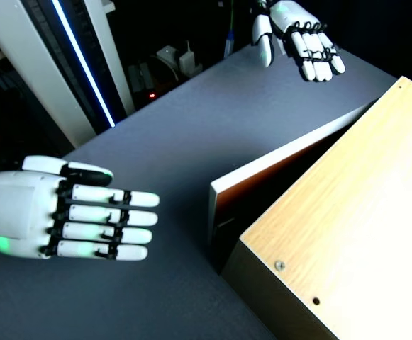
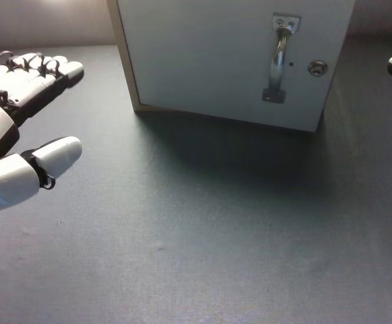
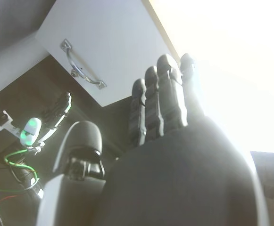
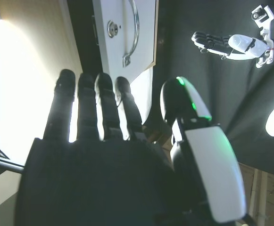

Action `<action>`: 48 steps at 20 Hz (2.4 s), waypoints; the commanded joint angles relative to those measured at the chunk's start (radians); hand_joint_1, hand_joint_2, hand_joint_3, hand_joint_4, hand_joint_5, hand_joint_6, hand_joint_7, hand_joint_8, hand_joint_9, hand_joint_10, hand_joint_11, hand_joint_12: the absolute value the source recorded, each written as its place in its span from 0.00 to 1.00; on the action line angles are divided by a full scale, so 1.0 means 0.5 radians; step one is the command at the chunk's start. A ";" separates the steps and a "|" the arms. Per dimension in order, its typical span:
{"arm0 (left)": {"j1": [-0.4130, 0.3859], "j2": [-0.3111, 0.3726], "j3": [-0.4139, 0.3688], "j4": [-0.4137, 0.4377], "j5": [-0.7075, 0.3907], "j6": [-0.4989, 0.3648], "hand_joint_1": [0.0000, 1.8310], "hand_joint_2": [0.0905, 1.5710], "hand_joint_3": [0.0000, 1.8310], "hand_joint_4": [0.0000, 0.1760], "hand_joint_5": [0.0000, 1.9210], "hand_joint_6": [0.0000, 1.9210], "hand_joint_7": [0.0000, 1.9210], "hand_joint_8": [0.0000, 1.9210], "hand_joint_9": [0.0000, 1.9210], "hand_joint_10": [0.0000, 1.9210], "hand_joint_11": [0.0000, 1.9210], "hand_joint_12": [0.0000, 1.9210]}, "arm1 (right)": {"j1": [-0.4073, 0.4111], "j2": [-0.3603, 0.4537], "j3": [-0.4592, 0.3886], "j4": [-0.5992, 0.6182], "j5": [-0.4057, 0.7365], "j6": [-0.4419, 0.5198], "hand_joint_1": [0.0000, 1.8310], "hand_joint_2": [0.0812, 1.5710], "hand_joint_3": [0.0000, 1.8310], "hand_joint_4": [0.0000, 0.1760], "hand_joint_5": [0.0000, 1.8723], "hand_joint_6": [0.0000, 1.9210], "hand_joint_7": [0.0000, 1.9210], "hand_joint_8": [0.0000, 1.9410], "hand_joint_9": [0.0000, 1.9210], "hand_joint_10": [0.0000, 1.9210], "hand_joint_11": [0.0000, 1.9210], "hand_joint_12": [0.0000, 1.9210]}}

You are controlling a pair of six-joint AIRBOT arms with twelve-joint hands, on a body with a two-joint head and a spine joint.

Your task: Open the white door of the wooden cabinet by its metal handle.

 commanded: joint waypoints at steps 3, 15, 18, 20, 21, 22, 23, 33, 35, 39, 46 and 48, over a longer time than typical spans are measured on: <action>-0.024 -0.002 0.014 -0.009 -0.253 -0.010 0.00 0.89 0.01 0.00 0.04 0.00 0.02 0.00 0.02 0.01 0.01 0.08 | 0.026 0.002 0.007 0.052 0.233 0.013 0.15 0.88 0.00 0.00 0.05 0.00 0.04 0.00 0.02 0.00 0.02 0.04; -0.024 -0.013 0.021 -0.005 -0.245 -0.015 0.00 0.90 0.00 0.00 0.04 0.00 0.02 0.00 0.03 0.00 0.02 0.07 | 0.279 -0.110 0.200 0.008 -0.032 0.010 0.12 0.89 0.00 0.00 0.00 0.00 0.00 0.00 0.00 0.00 0.00 0.00; -0.025 -0.018 0.025 -0.001 -0.241 -0.017 0.00 0.91 0.00 0.00 0.04 0.00 0.02 0.00 0.02 0.00 0.02 0.07 | 0.344 -0.135 0.253 0.002 -0.115 -0.005 0.09 0.88 0.00 0.00 0.00 0.00 0.00 0.00 0.00 0.00 0.00 0.00; -0.025 -0.019 0.026 -0.001 -0.241 -0.017 0.00 0.91 0.00 0.00 0.05 0.00 0.03 0.00 0.02 0.00 0.02 0.07 | 0.378 -0.151 0.279 -0.003 -0.154 -0.010 0.07 0.88 0.00 0.00 0.00 0.00 0.00 0.00 0.00 0.00 0.00 0.00; -0.025 -0.020 0.028 0.000 -0.241 -0.018 0.00 0.91 0.00 0.00 0.04 0.00 0.02 0.00 0.02 0.00 0.01 0.07 | 0.389 -0.161 0.291 -0.006 -0.167 -0.010 0.08 0.88 0.00 0.00 0.00 0.00 0.00 0.00 0.00 0.00 0.00 0.00; -0.025 -0.023 0.031 0.001 -0.238 -0.020 0.00 0.91 0.00 0.00 0.05 0.00 0.02 0.00 0.02 0.00 0.01 0.07 | 0.399 -0.172 0.305 -0.006 -0.173 -0.010 0.08 0.88 0.00 0.00 0.00 0.00 0.00 0.00 0.00 0.00 0.00 0.00; -0.030 -0.027 0.035 0.006 -0.231 -0.022 0.00 0.91 0.00 0.00 0.04 0.00 0.02 0.00 0.02 0.00 0.01 0.07 | 0.443 -0.189 0.325 -0.018 -0.201 -0.015 0.09 0.88 0.00 0.00 0.00 0.00 0.00 0.00 0.00 0.00 0.00 0.00; -0.035 -0.035 0.038 0.016 -0.239 -0.034 0.00 0.91 0.00 0.00 0.04 0.00 0.02 0.00 0.02 0.00 0.01 0.07 | 0.546 -0.237 0.372 -0.079 -0.290 -0.016 0.05 0.87 0.00 0.00 0.00 0.00 0.00 0.00 0.00 0.00 0.00 0.00; -0.035 -0.035 0.038 0.016 -0.238 -0.036 0.00 0.91 0.00 0.00 0.04 0.00 0.02 0.00 0.02 0.00 0.01 0.07 | 0.546 -0.240 0.371 -0.084 -0.290 -0.016 0.05 0.87 0.00 0.00 0.00 0.00 0.00 0.00 0.00 0.00 0.00 0.00; -0.035 -0.038 0.039 0.016 -0.237 -0.038 0.00 0.91 0.00 0.00 0.04 0.00 0.02 0.00 0.01 0.00 0.01 0.07 | 0.578 -0.249 0.373 -0.113 -0.296 -0.016 0.06 0.87 0.00 0.00 0.00 0.00 0.00 0.00 0.00 0.00 0.00 0.00; -0.035 -0.043 0.039 0.016 -0.239 -0.043 0.00 0.92 0.00 0.00 0.04 0.00 0.02 0.00 0.02 0.00 0.01 0.08 | 0.662 -0.268 0.399 -0.172 -0.341 -0.025 0.06 0.87 0.00 0.00 0.00 0.00 0.00 0.00 0.00 0.00 0.00 0.00; -0.035 -0.043 0.040 0.016 -0.239 -0.043 0.00 0.92 0.00 0.00 0.04 0.00 0.02 0.00 0.02 0.00 0.00 0.08 | 0.667 -0.269 0.400 -0.178 -0.343 -0.026 0.04 0.87 0.00 0.00 0.00 0.00 0.00 0.00 0.00 0.00 0.00 0.00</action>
